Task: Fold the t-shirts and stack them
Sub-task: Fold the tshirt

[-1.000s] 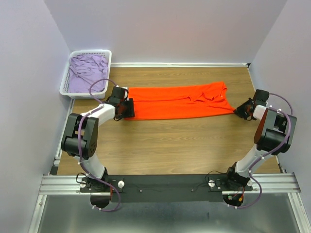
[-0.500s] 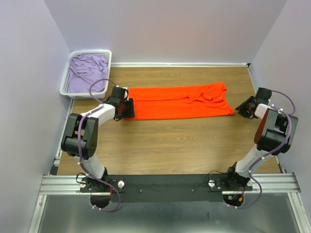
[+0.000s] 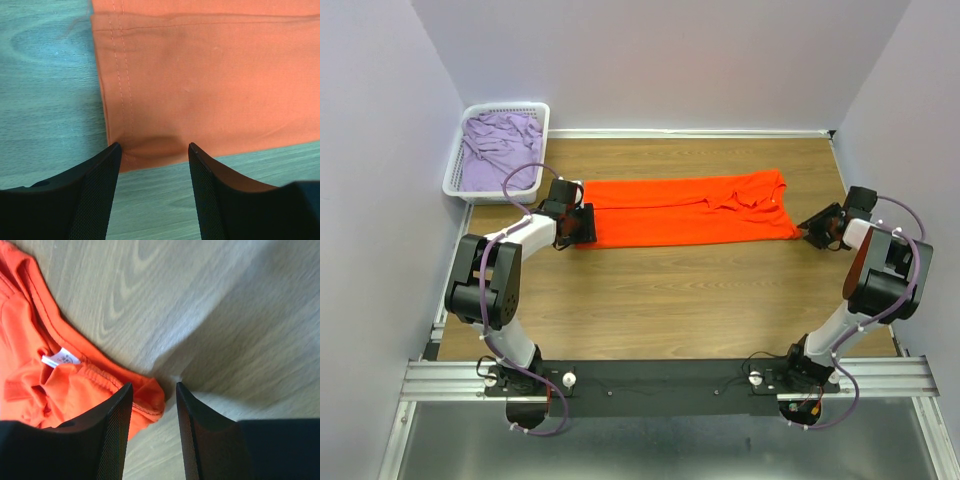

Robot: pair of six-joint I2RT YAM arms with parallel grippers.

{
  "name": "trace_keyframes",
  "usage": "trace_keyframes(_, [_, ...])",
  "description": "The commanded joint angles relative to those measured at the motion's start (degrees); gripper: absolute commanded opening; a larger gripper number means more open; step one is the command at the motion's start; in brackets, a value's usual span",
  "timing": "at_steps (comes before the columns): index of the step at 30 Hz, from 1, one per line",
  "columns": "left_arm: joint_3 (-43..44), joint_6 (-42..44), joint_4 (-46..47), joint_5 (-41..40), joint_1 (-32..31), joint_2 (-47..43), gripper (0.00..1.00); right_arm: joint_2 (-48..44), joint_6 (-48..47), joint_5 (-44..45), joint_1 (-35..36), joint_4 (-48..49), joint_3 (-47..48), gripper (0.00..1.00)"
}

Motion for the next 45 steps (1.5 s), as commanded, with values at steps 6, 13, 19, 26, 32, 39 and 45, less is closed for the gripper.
trace_keyframes(6, [-3.0,0.5,-6.3,-0.2,0.4,0.5,0.65,-2.6,3.0,-2.1,-0.5,-1.0,-2.7,0.48])
trace_keyframes(13, [-3.1,0.4,-6.0,-0.3,0.4,0.5,0.65,-4.2,3.9,-2.0,-0.5,-1.0,-1.6,0.48])
trace_keyframes(19, [-3.5,0.3,-5.8,-0.5,0.4,0.2,0.65,-2.6,5.4,-2.5,-0.5,-1.0,-2.0,0.47])
trace_keyframes(26, [-4.0,0.1,-5.6,-0.6,0.4,0.1,0.65,-1.9,5.1,-1.4,-0.5,-1.1,-3.5,0.4])
trace_keyframes(32, [-4.2,0.0,-5.5,-0.9,0.4,0.3,0.65,-1.2,4.3,-0.6,-0.6,-1.0,-3.9,0.32])
trace_keyframes(39, [-4.6,0.2,-5.6,-1.3,0.4,0.3,0.65,-0.4,3.6,1.4,-1.2,-1.1,-3.3,0.07])
trace_keyframes(45, [-4.8,0.5,-5.8,-2.1,0.4,0.6,0.65,-0.5,1.1,3.5,-1.9,-2.2,-0.4,0.01])
